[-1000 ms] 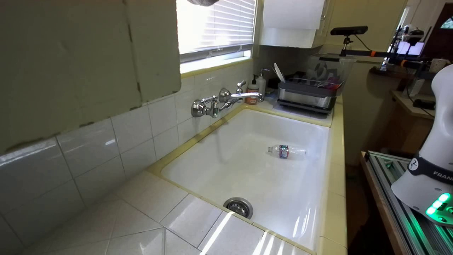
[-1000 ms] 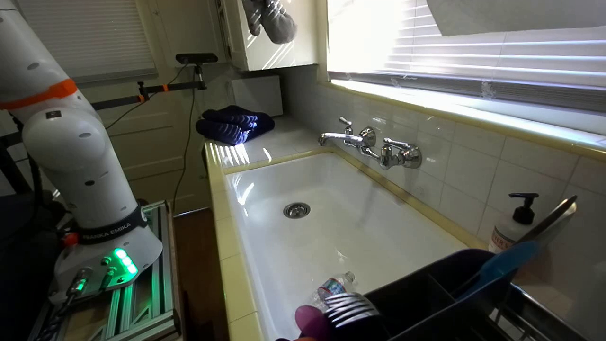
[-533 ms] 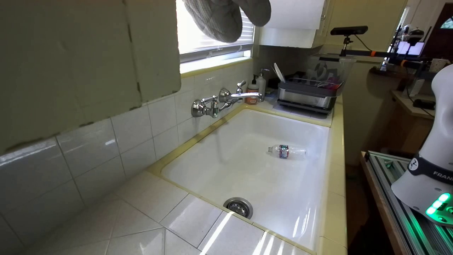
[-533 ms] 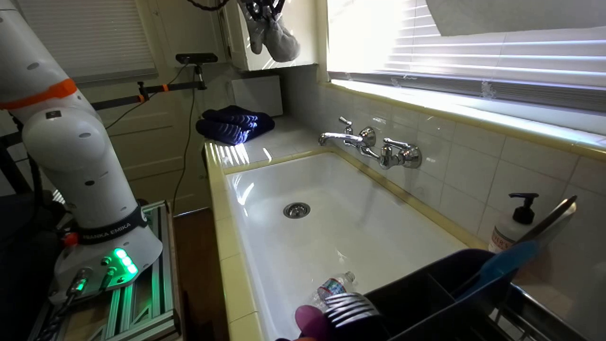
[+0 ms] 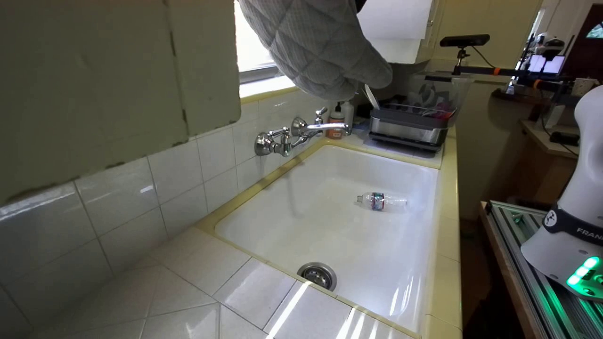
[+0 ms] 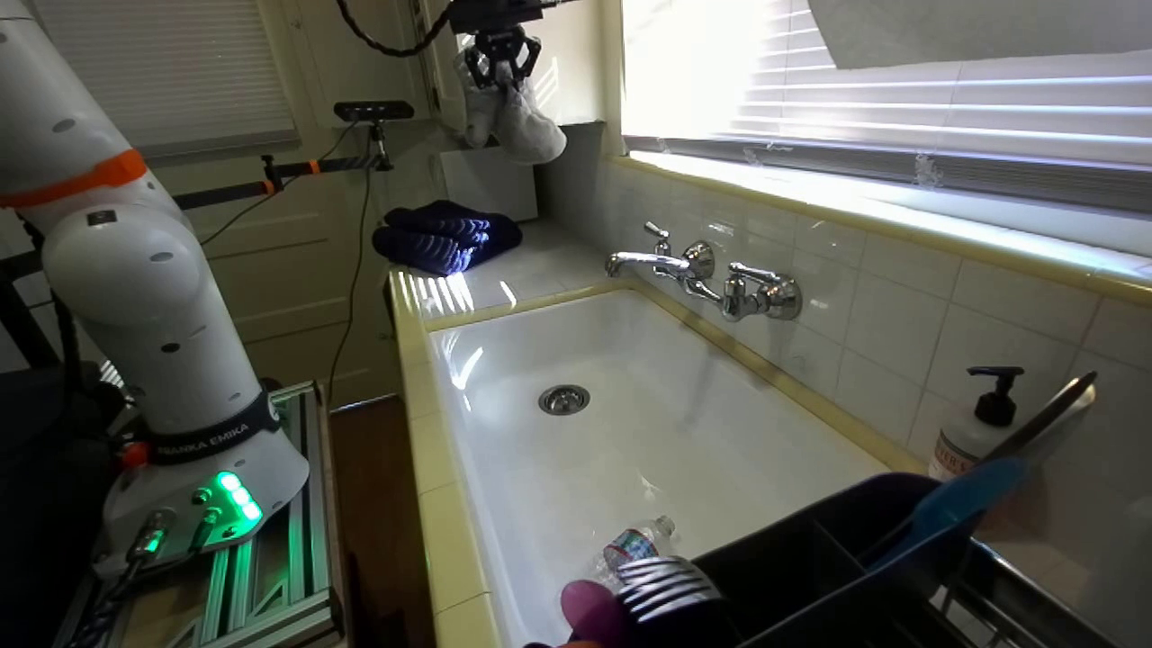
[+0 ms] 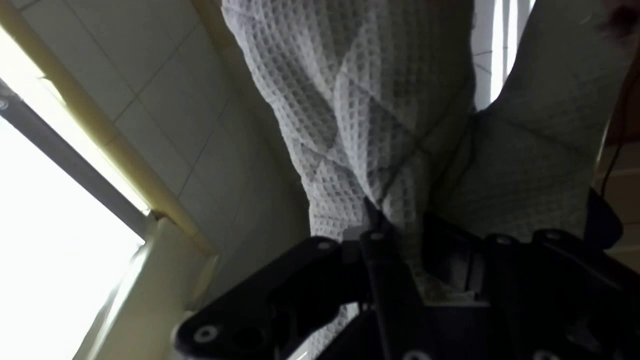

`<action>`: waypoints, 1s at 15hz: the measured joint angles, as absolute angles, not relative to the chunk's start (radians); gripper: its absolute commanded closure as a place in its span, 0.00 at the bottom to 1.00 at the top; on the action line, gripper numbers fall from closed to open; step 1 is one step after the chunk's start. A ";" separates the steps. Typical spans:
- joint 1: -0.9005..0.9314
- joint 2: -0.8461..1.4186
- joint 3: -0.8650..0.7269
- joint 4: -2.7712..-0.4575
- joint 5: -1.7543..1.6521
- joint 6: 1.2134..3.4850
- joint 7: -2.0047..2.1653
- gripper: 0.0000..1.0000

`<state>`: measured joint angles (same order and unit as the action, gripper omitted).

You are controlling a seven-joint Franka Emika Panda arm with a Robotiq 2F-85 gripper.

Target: Put the grey oven mitts on the counter.

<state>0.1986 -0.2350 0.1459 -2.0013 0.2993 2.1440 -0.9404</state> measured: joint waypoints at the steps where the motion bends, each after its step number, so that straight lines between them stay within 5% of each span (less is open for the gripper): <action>1: 0.199 -0.232 0.147 -2.009 0.284 2.126 -0.931 0.97; 9: 0.204 -0.193 0.170 -2.100 0.239 2.091 -0.714 0.97; 10: 0.205 -0.185 0.173 -2.107 0.239 2.091 -0.673 0.87; 15: 0.208 -0.161 0.181 -2.116 0.239 2.092 -0.583 0.87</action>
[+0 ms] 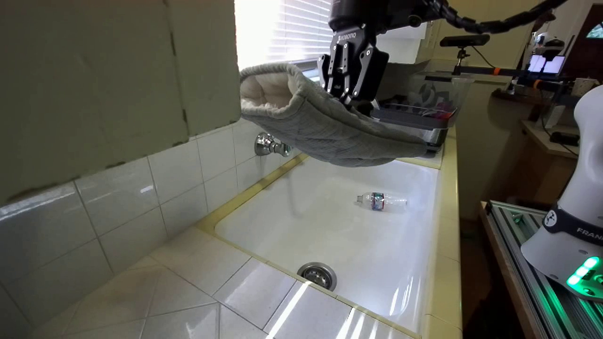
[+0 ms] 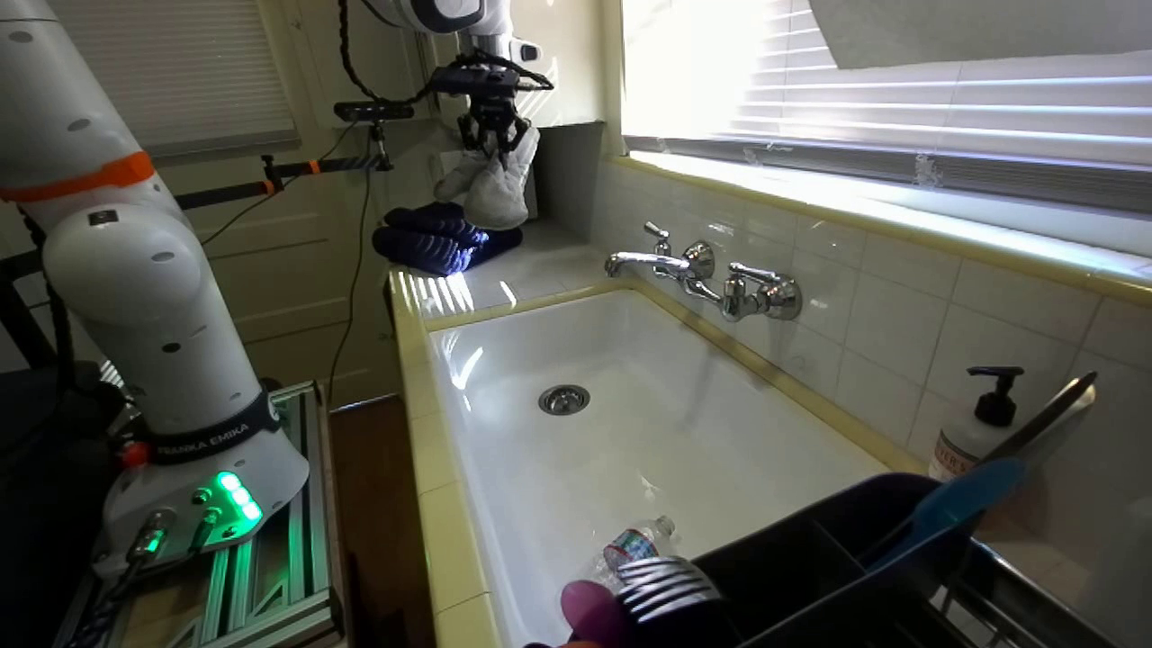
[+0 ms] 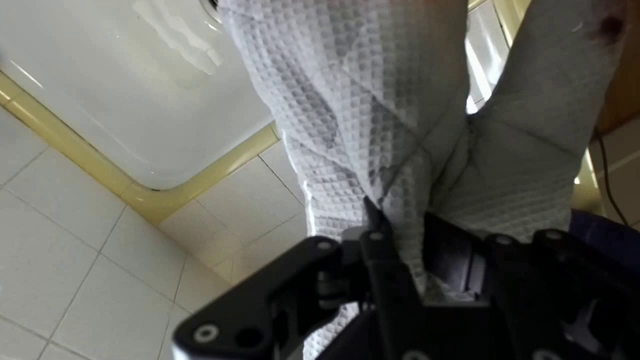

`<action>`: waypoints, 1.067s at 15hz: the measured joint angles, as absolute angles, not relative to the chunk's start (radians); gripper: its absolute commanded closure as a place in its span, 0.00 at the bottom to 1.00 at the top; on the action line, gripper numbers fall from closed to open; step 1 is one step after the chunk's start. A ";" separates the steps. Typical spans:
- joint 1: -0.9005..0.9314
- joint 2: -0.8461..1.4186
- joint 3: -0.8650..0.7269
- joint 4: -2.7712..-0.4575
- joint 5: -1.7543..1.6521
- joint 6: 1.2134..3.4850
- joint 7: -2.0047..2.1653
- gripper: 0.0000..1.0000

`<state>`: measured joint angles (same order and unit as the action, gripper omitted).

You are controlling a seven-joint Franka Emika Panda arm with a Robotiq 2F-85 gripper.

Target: Put the grey oven mitts on the counter.

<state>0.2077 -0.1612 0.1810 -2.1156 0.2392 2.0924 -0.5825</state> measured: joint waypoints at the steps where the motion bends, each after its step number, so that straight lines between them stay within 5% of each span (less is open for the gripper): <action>1: 0.208 -0.161 0.181 -2.116 0.239 2.092 -0.580 0.87; 16: 0.216 -0.123 0.201 -2.114 0.239 2.099 -0.418 0.97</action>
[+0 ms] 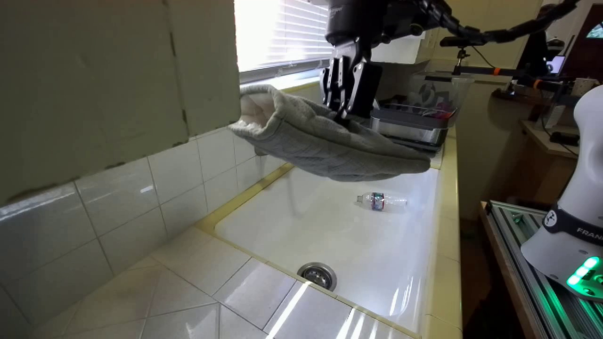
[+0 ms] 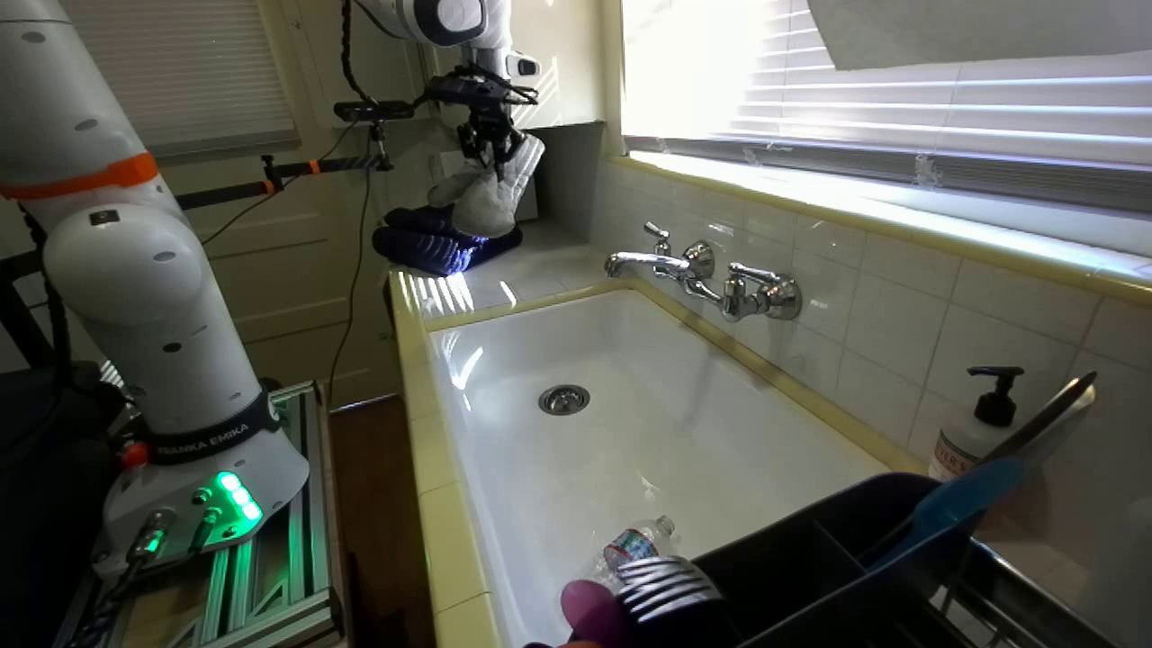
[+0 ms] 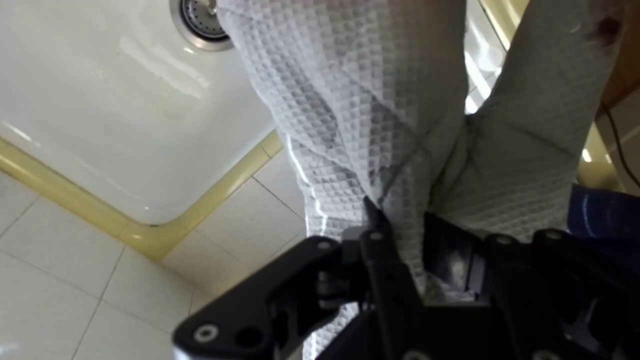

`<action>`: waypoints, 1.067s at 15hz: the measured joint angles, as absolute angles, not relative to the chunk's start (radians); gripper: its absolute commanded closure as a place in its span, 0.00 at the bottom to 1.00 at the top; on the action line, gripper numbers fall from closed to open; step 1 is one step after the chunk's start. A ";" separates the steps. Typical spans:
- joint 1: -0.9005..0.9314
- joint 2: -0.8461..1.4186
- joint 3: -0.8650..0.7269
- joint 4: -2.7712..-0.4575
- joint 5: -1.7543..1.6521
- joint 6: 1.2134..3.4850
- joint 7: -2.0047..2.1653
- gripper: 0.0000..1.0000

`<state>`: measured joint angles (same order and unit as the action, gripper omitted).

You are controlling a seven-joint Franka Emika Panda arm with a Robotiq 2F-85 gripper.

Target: Put the grey oven mitts on the counter.

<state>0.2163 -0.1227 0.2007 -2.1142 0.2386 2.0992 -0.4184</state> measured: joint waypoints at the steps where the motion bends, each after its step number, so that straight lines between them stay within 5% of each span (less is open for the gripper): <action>1: 0.220 -0.104 0.213 -2.114 0.237 2.108 -0.360 0.97; 16: 0.253 0.100 0.255 -2.085 0.219 2.291 0.218 0.97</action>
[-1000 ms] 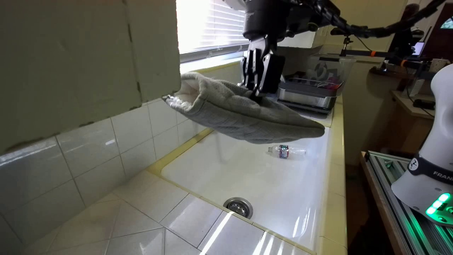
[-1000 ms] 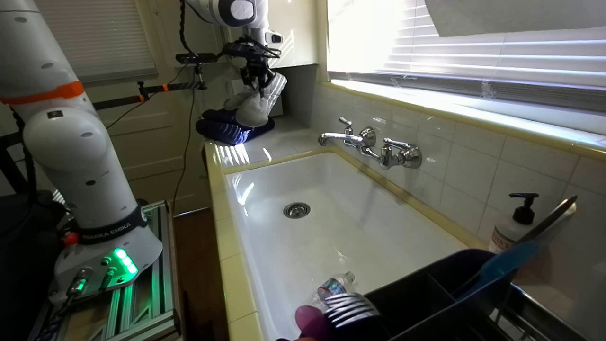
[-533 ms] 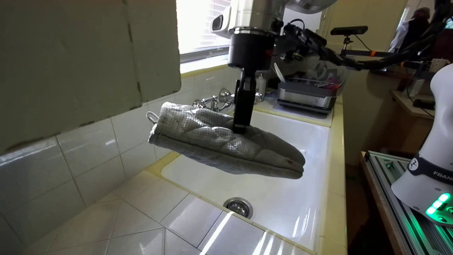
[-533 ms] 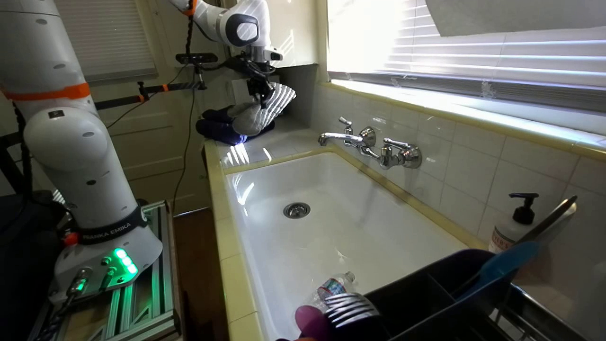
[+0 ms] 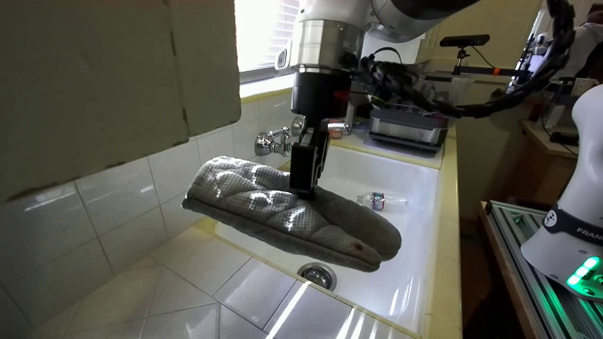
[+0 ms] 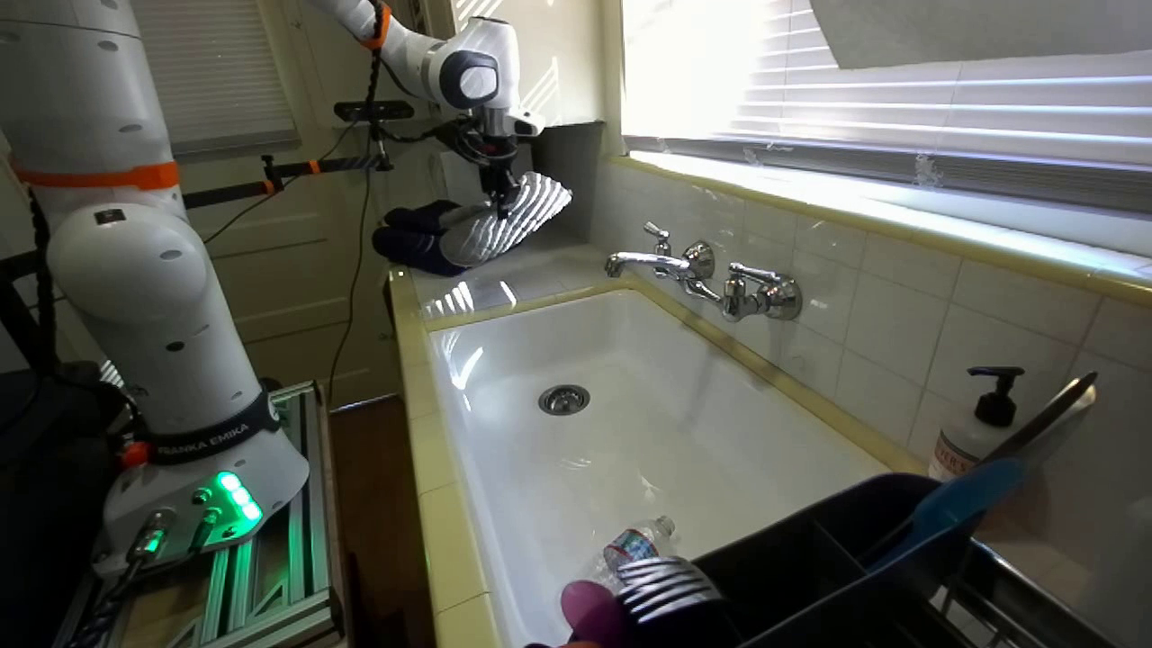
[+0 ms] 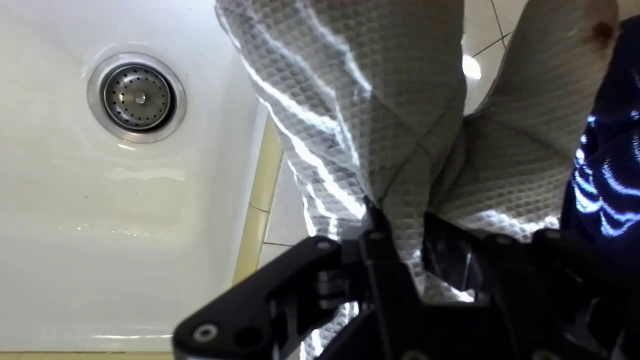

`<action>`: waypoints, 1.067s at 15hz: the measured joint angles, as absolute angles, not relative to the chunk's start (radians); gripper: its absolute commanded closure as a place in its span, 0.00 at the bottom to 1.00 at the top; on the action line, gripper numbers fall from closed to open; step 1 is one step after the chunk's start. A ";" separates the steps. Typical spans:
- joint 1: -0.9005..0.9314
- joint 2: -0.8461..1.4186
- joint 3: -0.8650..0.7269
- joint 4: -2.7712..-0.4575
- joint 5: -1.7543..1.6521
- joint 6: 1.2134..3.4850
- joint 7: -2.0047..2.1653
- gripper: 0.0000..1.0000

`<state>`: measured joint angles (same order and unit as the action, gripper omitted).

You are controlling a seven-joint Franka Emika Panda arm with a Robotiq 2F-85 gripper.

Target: Put the grey oven mitts on the counter.

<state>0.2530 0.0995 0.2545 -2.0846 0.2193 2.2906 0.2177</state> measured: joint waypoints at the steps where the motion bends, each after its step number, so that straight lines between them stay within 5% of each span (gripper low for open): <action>1: 0.256 0.109 0.255 -2.080 0.219 2.291 0.236 0.97; 12: 0.279 0.179 0.258 -2.041 0.221 2.291 0.295 0.97; 13: 0.279 0.180 0.258 -2.040 0.221 2.291 0.295 0.84; 14: 0.280 0.180 0.258 -2.040 0.221 2.291 0.295 0.60; 16: 0.281 0.180 0.259 -2.040 0.221 2.292 0.295 0.56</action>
<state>0.2809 0.1802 0.2591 -2.0403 0.2214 2.2919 0.2953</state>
